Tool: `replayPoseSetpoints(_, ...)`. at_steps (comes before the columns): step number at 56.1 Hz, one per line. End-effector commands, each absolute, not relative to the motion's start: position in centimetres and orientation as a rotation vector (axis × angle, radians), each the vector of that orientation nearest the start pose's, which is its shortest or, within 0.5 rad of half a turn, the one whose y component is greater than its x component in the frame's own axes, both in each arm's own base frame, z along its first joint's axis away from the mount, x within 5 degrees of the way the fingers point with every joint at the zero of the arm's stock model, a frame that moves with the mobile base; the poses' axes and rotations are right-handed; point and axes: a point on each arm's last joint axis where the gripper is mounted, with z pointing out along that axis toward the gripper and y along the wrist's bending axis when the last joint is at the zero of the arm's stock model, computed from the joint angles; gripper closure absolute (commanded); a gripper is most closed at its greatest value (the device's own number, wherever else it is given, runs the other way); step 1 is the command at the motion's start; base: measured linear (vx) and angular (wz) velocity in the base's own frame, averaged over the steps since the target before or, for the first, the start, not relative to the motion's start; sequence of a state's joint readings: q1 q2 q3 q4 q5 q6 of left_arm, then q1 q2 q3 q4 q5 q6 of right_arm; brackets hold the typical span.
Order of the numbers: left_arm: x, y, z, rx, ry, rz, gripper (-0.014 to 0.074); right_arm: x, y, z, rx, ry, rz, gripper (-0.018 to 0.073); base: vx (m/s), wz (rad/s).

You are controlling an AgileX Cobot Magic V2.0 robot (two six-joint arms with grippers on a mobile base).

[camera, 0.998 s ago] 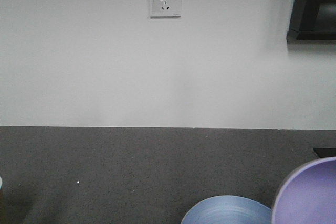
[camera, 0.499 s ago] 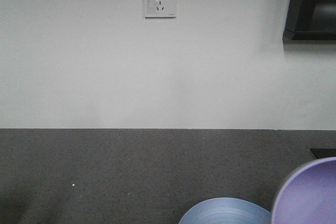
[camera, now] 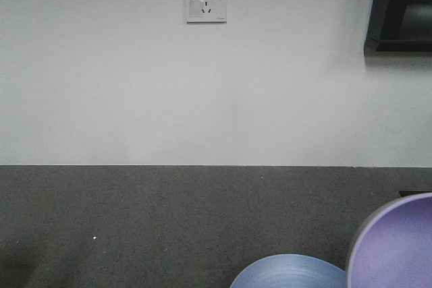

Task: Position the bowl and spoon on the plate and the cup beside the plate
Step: 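Lower the lavender bowl onto the blue plate and release with right gripper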

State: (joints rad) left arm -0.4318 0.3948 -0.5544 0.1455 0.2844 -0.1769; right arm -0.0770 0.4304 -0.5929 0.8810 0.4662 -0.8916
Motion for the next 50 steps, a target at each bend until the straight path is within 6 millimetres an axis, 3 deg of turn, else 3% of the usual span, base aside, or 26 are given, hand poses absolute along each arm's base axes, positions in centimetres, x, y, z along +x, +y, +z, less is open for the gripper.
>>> replayPoseSetpoints(1, 7.6, -3.3, 36.3, 0.276, 1.484, -0.363, 0.0594, 9.0, 2.1, 36.8, -0.166, 1.545, 0.201, 0.0568, 0.0, 0.0)
replayPoseSetpoints(17, 7.6, -3.3, 36.3, 0.276, 1.484, -0.363, 0.0594, 12.3, 2.1, 35.5, -0.087, 1.675, 0.31, 0.0568, 0.0, 0.0)
replayPoseSetpoints(33, 7.6, -3.3, 36.1, 0.27, 1.496, -0.371, 0.0594, 21.1, 3.6, 31.1, -0.2, 2.296, 0.492, 0.0568, 0.0, 0.0)
replayPoseSetpoints(42, 7.6, -3.3, 36.1, 0.264, 1.497, -0.378, 0.0594, 25.9, 5.6, 29.4, -0.269, 2.453, 0.483, 0.0568, 0.0, 0.0)
replayPoseSetpoints(50, 7.6, -3.3, 36.1, 0.264, 1.497, -0.378, 0.0594, 28.8, 7.5, 27.6, -0.294, 2.524, 0.511, 0.0568, 0.0, 0.0)
